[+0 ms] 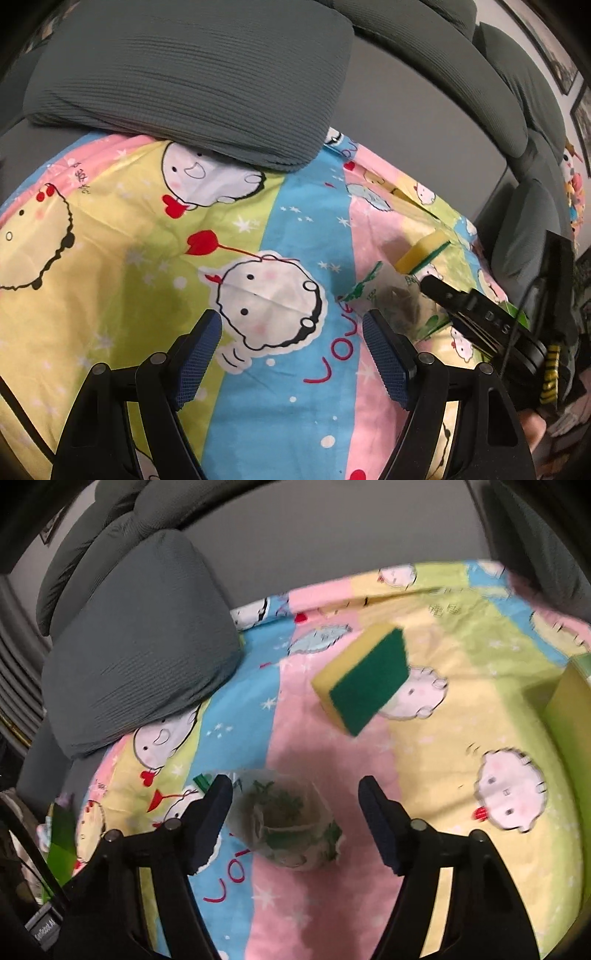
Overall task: Organize objects
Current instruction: 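Move the right gripper back to the second clear bag on the blanket, then lower the right gripper onto the second clear bag and grasp it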
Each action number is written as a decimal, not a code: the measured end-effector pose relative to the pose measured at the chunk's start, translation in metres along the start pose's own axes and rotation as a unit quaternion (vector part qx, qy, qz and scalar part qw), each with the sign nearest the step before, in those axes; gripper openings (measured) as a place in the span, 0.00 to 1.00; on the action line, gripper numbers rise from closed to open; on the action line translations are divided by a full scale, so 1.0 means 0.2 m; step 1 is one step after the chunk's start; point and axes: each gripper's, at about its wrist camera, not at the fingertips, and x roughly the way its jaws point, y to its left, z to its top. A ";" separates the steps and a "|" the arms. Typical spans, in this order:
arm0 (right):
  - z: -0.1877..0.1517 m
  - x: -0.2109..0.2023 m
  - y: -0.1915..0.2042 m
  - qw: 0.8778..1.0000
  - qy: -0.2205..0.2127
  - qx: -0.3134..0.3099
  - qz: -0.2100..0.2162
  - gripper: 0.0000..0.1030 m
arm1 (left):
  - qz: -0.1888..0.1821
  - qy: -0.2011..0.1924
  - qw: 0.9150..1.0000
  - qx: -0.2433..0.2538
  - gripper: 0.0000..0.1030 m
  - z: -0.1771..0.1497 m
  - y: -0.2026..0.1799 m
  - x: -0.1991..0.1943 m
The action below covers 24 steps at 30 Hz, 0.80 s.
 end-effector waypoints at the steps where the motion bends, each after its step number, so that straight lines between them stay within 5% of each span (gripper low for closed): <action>1: 0.00 0.01 0.00 1.000 0.003 0.003 -0.002 0.68 | -0.002 0.003 1.000 0.002 0.77 0.00 0.00 0.01; 7: -0.03 0.05 0.00 0.999 0.009 0.023 0.032 0.54 | 0.017 0.013 1.000 0.021 0.77 -0.01 -0.03 0.04; 9: -0.04 0.06 0.00 0.999 0.013 0.027 0.028 0.41 | 0.022 0.017 0.999 0.026 0.77 -0.02 -0.04 0.05; 24: -0.12 -0.03 0.01 0.997 0.037 0.063 0.034 0.30 | 0.002 0.017 1.000 0.010 0.77 -0.01 -0.03 0.03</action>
